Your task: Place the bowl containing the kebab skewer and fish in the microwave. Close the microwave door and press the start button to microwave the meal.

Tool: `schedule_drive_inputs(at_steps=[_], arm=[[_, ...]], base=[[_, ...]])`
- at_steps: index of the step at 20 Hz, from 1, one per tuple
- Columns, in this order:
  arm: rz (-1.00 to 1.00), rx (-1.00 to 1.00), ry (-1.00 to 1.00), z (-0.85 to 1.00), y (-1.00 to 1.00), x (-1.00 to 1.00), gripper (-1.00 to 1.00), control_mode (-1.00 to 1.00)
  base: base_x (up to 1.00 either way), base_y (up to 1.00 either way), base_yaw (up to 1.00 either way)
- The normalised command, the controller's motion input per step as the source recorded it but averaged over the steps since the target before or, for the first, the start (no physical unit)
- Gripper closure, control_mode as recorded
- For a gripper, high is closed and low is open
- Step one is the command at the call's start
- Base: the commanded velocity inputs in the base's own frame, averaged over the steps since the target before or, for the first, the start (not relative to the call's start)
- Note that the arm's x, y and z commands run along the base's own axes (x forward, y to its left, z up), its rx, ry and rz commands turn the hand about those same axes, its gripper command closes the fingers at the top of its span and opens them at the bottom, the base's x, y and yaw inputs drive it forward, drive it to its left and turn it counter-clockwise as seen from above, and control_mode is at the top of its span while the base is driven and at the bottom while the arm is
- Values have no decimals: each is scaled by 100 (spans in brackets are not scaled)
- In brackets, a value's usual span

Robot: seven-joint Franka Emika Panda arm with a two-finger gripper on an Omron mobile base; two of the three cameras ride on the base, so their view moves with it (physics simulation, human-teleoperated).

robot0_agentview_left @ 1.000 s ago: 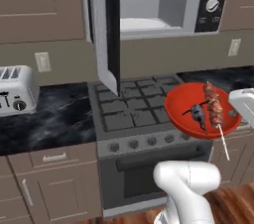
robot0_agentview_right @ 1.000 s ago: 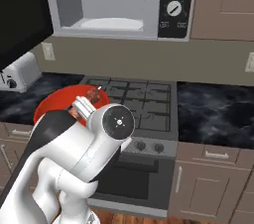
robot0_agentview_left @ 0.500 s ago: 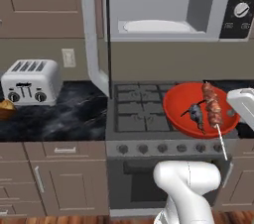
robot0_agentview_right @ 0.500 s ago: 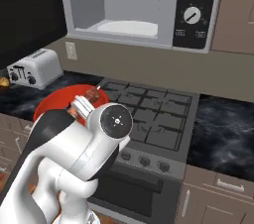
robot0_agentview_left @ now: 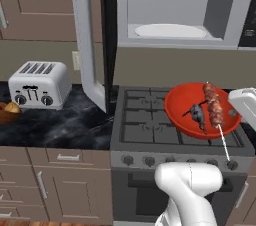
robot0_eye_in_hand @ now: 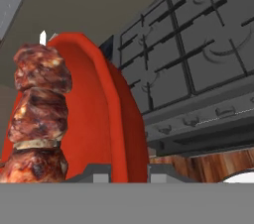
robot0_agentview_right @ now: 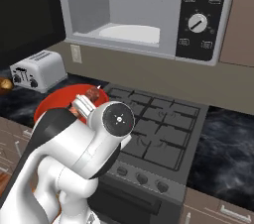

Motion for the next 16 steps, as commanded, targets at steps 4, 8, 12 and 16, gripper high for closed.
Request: schedule_drive_inputs(at_steps=[4,8,12,16], arm=[[0,0,0,0,0,0,100,100],[0,0,0,0,0,0,100,100],[0,0,0,0,0,0,100,100],[0,0,0,0,0,0,100,100]], base=[[44,0,12],[23,0,12],[5,2,11],[0,7,9]])
